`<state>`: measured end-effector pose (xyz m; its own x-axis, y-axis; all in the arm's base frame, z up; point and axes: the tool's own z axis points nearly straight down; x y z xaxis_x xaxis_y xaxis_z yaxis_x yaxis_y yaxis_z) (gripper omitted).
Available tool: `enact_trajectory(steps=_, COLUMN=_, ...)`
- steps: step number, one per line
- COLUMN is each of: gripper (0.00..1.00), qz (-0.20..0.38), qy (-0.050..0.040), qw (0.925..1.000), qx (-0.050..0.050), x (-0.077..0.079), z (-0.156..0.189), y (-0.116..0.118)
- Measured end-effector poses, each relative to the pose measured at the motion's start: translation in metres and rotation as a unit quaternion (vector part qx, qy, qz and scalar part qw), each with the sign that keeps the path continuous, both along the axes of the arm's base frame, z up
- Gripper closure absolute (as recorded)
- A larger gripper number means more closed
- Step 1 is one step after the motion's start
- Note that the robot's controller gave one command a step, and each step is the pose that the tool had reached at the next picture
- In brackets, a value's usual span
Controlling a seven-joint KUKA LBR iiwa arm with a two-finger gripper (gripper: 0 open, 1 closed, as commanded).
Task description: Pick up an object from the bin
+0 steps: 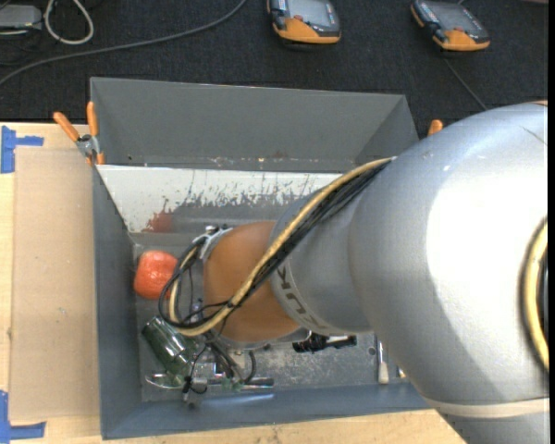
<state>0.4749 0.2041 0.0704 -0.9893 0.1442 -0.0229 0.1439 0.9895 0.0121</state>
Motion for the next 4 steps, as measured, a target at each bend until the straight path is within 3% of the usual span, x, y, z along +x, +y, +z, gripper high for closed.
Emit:
enact_trajectory(steps=1, gripper=1.0, qz=-0.028, qy=0.0077, qw=0.9996, qx=-0.004, x=0.006, z=-0.001, y=-0.052)
enact_trajectory(steps=2, gripper=1.0, qz=-0.028, qy=0.0078, qw=0.9996, qx=-0.004, x=0.006, z=-0.001, y=-0.052)
enact_trajectory(steps=3, gripper=1.0, qz=-0.029, qy=0.0107, qw=0.9995, qx=-0.004, x=0.004, z=0.027, y=-0.052)
enact_trajectory(steps=4, gripper=1.0, qz=-0.027, qy=0.0117, qw=0.9995, qx=-0.005, x=0.004, z=0.093, y=-0.052)
